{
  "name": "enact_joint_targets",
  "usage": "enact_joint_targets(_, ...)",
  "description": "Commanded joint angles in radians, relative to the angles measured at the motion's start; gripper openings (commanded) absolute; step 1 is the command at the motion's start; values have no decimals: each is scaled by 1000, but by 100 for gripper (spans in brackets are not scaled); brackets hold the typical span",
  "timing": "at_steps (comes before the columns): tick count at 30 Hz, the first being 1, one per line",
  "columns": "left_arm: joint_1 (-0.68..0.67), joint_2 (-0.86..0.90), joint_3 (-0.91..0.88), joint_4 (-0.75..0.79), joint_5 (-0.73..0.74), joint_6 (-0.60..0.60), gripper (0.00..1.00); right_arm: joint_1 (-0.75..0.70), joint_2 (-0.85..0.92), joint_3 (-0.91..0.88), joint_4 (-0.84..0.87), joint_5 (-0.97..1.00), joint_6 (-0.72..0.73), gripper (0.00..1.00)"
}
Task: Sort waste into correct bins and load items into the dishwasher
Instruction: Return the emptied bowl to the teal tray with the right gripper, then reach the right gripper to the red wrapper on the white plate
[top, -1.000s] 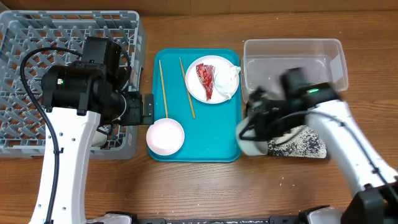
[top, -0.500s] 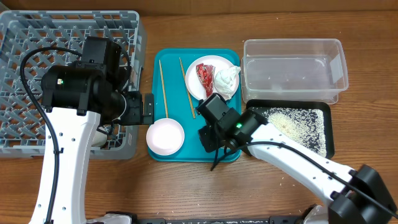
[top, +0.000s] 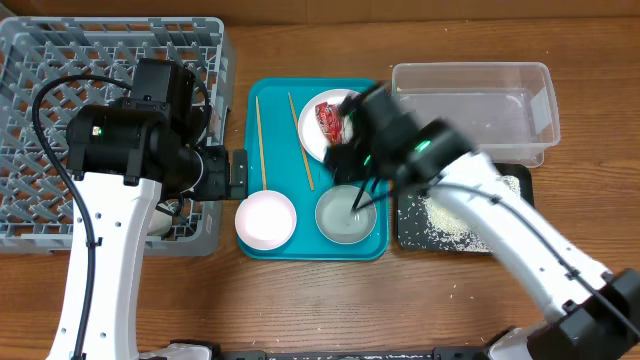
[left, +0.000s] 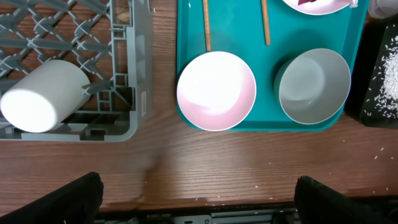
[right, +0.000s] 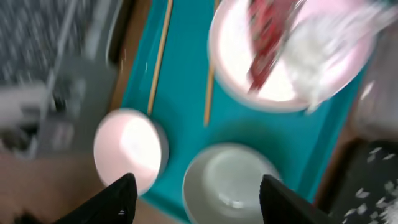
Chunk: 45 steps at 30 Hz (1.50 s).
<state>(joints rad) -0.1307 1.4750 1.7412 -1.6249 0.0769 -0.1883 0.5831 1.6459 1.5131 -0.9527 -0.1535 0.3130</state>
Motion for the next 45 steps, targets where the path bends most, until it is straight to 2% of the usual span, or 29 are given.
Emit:
enact_joint_targets(1, -1, -1, 13, 3, -6, -18, 100, -89, 34, 28, 45, -65, -15, 63)
enact_joint_targets(9, -1, -1, 13, 3, -6, -18, 100, -125, 216, 28, 235, -54, -82, 63)
enact_joint_targets(11, -1, -1, 13, 3, -6, -18, 100, -125, 256, 28, 279, 42, -78, 57)
enact_joint_targets(14, -1, -1, 13, 3, -6, -18, 100, -131, 327, 28, 354, 180, -75, 54)
enact_joint_targets(15, -1, -1, 13, 3, -6, -18, 100, -134, 347, 28, 371, 179, -78, 52)
enact_joint_targets(17, -1, -1, 13, 3, -6, -18, 100, -136, 386, 28, 391, 179, -78, 49)
enact_joint_targets(25, -1, -1, 13, 3, -6, -18, 100, -138, 491, 27, 421, 219, -77, 49)
enact_joint_targets(29, -1, -1, 13, 3, -6, -18, 100, -137, 494, 26, 403, 204, -74, 32)
enact_joint_targets(31, -1, -1, 13, 3, -6, -18, 100, -138, 494, 25, 387, 204, -73, 15)
enact_joint_targets(33, -1, -1, 13, 3, -6, -18, 100, -137, 494, 26, 374, 203, -73, 4)
enact_joint_targets(37, -1, -1, 13, 3, -6, -18, 100, -138, 448, 51, 348, 139, -76, 4)
enact_joint_targets(41, -1, 0, 13, 3, -6, -18, 100, -161, 324, 148, 265, 36, -78, 4)
enact_joint_targets(45, 0, 0, 13, 3, -6, -18, 100, -199, 232, 171, 233, 25, -103, 4)
